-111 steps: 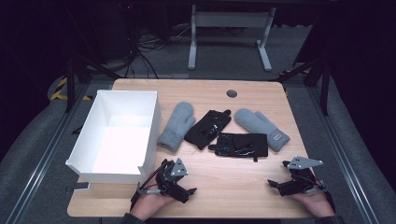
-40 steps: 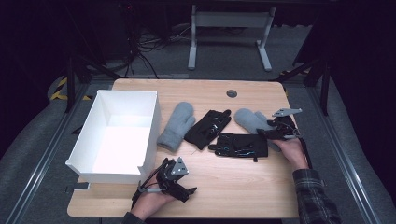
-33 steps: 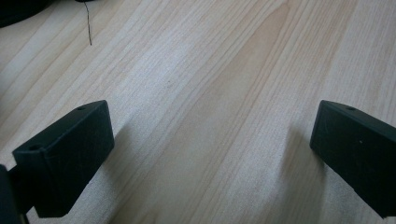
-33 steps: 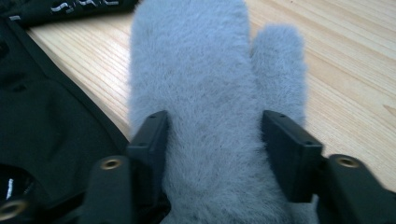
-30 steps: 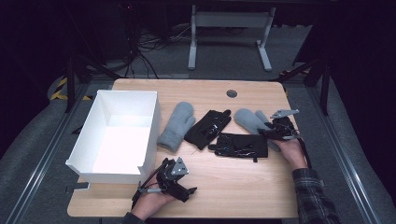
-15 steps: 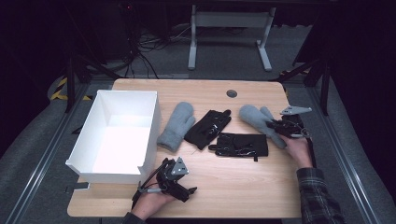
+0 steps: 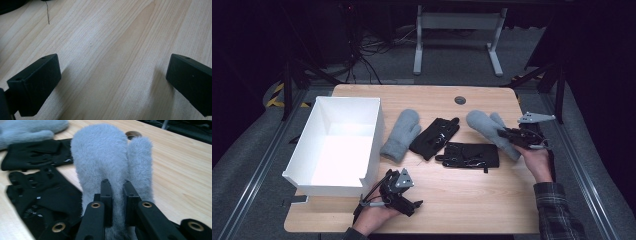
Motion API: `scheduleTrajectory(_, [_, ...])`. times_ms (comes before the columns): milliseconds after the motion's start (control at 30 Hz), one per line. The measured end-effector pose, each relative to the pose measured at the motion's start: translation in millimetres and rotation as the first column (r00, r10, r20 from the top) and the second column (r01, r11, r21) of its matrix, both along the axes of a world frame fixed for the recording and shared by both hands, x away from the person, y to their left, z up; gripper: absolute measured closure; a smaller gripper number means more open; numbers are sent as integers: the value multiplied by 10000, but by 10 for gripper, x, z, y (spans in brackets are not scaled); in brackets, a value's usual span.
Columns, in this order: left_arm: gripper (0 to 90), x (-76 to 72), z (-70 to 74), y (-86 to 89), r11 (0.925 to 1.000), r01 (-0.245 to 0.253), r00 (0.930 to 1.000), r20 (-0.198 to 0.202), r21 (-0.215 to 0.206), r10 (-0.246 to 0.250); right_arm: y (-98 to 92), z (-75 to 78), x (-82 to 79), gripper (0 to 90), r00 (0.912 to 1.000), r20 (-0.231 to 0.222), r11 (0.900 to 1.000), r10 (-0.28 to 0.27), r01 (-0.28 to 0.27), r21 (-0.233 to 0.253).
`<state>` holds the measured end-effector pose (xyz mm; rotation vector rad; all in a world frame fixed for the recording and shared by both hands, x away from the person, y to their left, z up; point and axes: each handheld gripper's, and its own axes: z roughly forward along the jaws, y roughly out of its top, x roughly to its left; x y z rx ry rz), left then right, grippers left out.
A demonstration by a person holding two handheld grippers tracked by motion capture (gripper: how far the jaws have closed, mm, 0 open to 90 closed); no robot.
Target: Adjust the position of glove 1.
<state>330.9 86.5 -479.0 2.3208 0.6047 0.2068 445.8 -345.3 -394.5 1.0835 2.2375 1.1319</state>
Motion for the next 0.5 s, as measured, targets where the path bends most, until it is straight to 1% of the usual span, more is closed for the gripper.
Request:
scheduleTrajectory(100, [2,0,0,0,10000,3,10000,2,2,-3,51,37,-82,826,9998,-89,9996,204,-202,187])
scheduleTrajectory(200, [2,0,0,0,10000,0,10000,-6,-5,0,91,59,-173,827,9992,-48,9983,396,-394,430])
scheduleTrajectory(267, [2,0,2,1,10000,3,10000,-8,19,-3,110,61,-203,827,9989,-82,9978,458,-453,484])
scheduleTrajectory(367, [2,0,2,0,10000,2,10000,-9,17,-2,201,51,-307,827,9967,-143,9958,795,-788,477])
scheduleTrajectory(500, [2,0,2,1,10000,3,10000,-9,18,-3,313,23,-423,826,9912,-295,9904,1294,-1278,527])
